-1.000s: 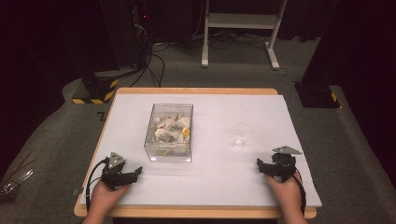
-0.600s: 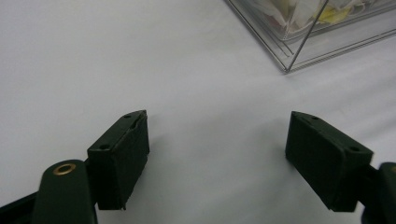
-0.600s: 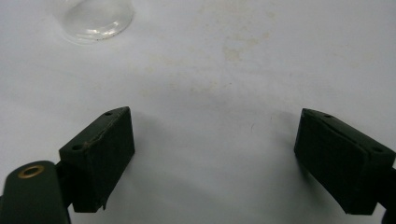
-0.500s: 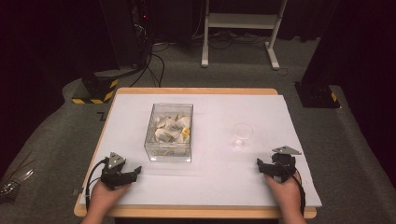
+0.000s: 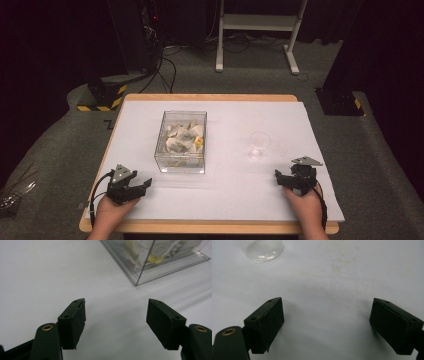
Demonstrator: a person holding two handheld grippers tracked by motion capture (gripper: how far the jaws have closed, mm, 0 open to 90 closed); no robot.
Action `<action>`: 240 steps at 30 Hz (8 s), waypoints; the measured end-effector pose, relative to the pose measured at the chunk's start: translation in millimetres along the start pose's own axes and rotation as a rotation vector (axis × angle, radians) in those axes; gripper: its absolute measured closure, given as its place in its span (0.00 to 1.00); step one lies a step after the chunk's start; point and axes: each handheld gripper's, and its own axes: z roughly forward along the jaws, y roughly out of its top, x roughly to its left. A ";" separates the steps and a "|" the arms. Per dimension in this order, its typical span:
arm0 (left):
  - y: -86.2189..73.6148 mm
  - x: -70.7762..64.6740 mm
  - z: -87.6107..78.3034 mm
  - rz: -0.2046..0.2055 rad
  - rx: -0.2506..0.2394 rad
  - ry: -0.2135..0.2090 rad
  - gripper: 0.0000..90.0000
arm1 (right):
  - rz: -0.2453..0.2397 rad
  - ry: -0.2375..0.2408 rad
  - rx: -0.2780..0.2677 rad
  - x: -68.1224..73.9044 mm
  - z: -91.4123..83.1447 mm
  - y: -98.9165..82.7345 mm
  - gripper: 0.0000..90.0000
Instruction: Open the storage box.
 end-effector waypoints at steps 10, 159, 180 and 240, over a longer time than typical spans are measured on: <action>6.4 -15.2 -2.5 0.028 -0.029 -0.047 0.36 | 0.000 -0.001 -0.001 0.2 0.0 -0.1 0.14; 42.2 -50.6 12.9 0.049 -0.269 -0.311 0.77 | -0.009 -0.001 -0.010 2.2 -1.7 -1.4 0.17; 27.1 -59.1 -4.0 0.056 -0.271 -0.334 0.78 | -0.010 -0.002 -0.011 2.3 -1.9 -1.5 0.18; 33.0 -47.0 -21.5 0.016 -0.368 -0.038 0.65 | -0.015 -0.002 -0.013 2.9 -2.2 -1.8 0.19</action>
